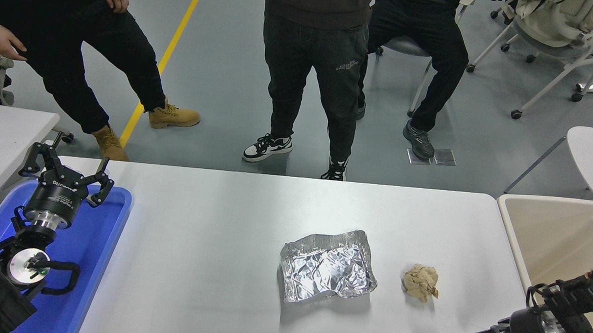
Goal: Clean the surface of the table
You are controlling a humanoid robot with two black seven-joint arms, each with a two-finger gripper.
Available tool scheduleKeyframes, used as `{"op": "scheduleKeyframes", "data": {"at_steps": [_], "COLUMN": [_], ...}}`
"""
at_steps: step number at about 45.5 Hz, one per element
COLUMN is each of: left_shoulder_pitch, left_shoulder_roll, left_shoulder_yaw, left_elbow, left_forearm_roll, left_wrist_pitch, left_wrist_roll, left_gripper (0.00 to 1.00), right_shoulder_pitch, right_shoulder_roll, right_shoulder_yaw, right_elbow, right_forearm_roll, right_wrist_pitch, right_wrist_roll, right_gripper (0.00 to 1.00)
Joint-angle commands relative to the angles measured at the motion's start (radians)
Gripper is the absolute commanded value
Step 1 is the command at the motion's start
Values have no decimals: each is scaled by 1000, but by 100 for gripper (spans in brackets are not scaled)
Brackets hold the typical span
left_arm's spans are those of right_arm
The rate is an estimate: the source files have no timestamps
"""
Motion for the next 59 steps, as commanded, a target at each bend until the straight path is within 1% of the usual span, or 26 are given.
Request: {"op": "scheduleKeyframes", "data": {"at_steps": [1, 11, 24, 28, 35, 43, 50, 55, 59], "left_shoulder_pitch": [0, 0, 0, 0, 0, 0, 0, 0, 0], "left_shoulder_roll": [0, 0, 0, 0, 0, 0, 0, 0, 0], "left_shoulder_yaw": [0, 0, 0, 0, 0, 0, 0, 0, 0], "left_elbow": [0, 0, 0, 0, 0, 0, 0, 0, 0], "left_forearm_roll": [0, 0, 0, 0, 0, 0, 0, 0, 0], "left_wrist_pitch": [0, 0, 0, 0, 0, 0, 0, 0, 0], "left_wrist_roll": [0, 0, 0, 0, 0, 0, 0, 0, 0], "left_gripper": [100, 100, 100, 100, 100, 100, 100, 100, 100], "right_shoulder_pitch": [5, 11, 12, 19, 49, 77, 100, 129, 147], "right_shoulder_roll": [4, 2, 1, -7, -45, -110, -142, -151, -151], "right_shoulder_yaw": [0, 1, 50, 90, 156, 268, 352, 377, 392], "right_elbow": [-6, -6, -6, -6, -5, 9, 17, 18, 18], "right_forearm_roll": [-30, -32, -32, -30, -20, 2, 95, 181, 272], "right_wrist_pitch": [-5, -7, -13, -13, -13, -14, -11, -11, -10], "right_wrist_roll": [10, 15, 48, 73, 134, 264, 352, 387, 394], "right_gripper": [0, 0, 0, 0, 0, 0, 0, 0, 0]}}
